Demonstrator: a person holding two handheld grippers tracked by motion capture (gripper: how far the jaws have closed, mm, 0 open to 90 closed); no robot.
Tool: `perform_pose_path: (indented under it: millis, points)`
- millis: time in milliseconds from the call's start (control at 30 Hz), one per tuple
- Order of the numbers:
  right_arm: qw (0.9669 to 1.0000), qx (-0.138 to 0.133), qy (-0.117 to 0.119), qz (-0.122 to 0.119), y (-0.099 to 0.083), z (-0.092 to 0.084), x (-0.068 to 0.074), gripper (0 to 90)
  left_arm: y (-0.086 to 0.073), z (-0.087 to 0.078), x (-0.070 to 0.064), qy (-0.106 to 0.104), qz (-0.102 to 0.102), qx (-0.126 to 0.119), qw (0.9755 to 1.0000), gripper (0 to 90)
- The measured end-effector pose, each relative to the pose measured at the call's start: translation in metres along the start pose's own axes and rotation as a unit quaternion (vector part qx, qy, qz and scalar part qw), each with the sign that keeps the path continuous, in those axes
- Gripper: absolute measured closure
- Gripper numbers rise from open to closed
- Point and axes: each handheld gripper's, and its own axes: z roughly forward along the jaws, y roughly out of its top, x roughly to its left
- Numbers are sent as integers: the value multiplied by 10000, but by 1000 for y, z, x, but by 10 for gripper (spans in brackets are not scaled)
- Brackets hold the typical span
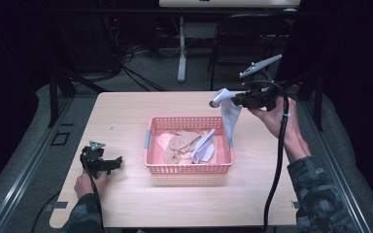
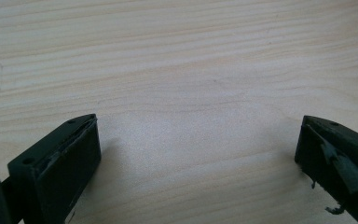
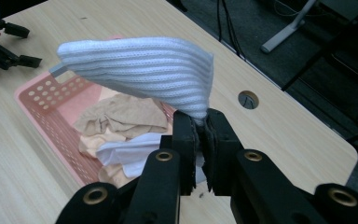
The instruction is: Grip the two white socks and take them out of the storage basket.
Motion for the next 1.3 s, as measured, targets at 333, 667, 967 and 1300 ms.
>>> perform_pose_path:
  millis: [333,667,967,1300]
  points:
    - [9994,52,-250,236,-22,-13,-22,834,0,0,0,2,-2,-1,10000,0]
    - [9976,240,-385,523,-53,-12,-42,833,0,0,0,2,-1,0,10000,0]
    - [9942,570,-330,850,-90,16,-55,832,0,0,0,2,1,1,10000,0]
    - [9853,1104,-243,1282,-135,58,-65,831,0,0,0,2,0,-1,10000,0]
